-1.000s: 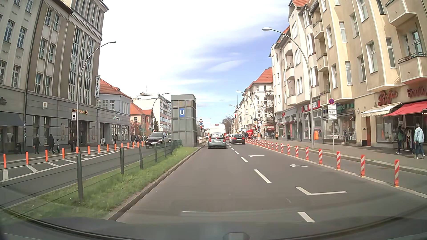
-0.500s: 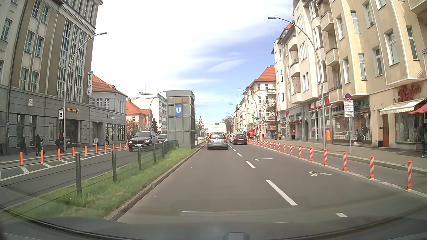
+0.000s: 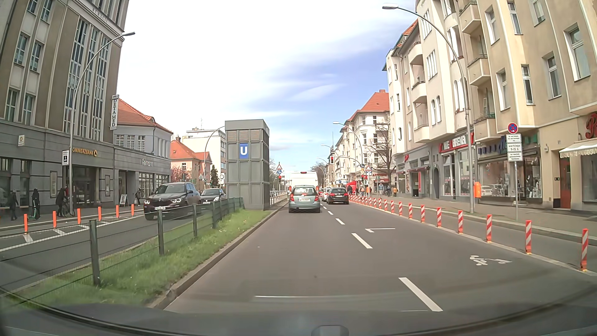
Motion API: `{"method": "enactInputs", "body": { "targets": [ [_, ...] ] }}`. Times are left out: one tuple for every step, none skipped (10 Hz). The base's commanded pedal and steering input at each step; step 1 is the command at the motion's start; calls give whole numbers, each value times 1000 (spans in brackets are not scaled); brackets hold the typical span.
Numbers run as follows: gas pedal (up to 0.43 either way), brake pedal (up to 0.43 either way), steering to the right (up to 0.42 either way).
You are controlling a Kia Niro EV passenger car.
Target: Follow the waypoints while adhering to traffic rules and regulations
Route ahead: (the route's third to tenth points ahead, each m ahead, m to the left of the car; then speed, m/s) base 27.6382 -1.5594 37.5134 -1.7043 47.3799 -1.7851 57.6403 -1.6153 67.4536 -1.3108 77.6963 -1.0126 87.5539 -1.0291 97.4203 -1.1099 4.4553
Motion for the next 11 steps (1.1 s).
{"method": "enactInputs", "body": {
  "targets": [
    [0,0,0],
    [0,0,0],
    [0,0,0],
    [0,0,0],
    [0,6,-1],
    [0,0,0],
    [0,6,0],
    [0,0,0],
    [0,6,0],
    [0,6,0],
    [0,6,0]
  ]
}}
